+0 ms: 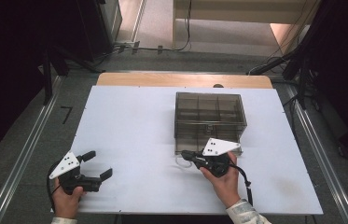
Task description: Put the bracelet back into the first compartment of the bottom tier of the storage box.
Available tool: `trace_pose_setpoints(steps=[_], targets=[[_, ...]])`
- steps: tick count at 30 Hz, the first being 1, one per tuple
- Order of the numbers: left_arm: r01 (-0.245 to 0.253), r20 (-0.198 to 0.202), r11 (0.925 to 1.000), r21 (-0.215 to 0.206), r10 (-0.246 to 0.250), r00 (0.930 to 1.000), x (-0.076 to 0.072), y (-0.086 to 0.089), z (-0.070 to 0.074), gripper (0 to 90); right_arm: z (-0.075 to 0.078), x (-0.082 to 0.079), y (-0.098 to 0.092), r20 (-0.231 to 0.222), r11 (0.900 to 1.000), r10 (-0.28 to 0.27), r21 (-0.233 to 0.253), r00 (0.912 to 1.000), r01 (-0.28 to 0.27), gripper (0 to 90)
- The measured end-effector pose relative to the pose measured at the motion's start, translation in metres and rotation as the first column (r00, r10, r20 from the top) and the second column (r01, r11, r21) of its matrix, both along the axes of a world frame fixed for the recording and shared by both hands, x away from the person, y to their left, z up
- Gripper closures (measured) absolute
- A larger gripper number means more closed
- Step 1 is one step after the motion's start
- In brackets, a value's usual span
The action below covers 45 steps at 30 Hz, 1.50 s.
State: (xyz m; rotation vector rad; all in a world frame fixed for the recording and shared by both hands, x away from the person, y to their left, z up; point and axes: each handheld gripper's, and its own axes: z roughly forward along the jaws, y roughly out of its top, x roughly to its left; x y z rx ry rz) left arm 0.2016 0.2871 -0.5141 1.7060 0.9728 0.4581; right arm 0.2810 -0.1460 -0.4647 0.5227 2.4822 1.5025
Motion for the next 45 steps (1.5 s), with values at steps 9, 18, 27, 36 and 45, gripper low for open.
trace_pose_setpoints(steps=[9, 18, 27, 36, 45], targets=[[0.0, -0.001, 1.0, -0.001, 0.0, 1.0, 0.0, 0.0, 0.0, 0.0, 0.005, 0.006, -0.007, 0.007, 0.999, -0.028, 0.022, 0.9996, 0.028, 85.4], [0.0, -0.003, 1.0, -0.003, 0.0, 1.0, 0.0, 0.0, 0.0, 0.0, 0.008, 0.013, -0.008, 0.012, 0.999, -0.043, 0.034, 0.999, 0.042, 85.5], [0.001, -0.002, 1.0, -0.003, -0.001, 1.0, 0.0, 0.0, 0.0, 0.0, 0.014, 0.022, -0.01, 0.023, 0.996, -0.073, 0.057, 0.9971, 0.071, 85.4], [0.001, -0.003, 1.0, -0.004, -0.001, 1.0, 0.0, 0.0, 0.0, 0.0, 0.01, 0.033, -0.011, 0.021, 0.991, -0.113, 0.07, 0.9933, 0.112, 85.4], [0.002, -0.002, 1.0, -0.003, -0.002, 1.0, 0.0, 0.0, 0.0, 0.0, 0.005, 0.042, -0.004, 0.017, 0.991, -0.127, 0.052, 0.9917, 0.126, 85.4]])
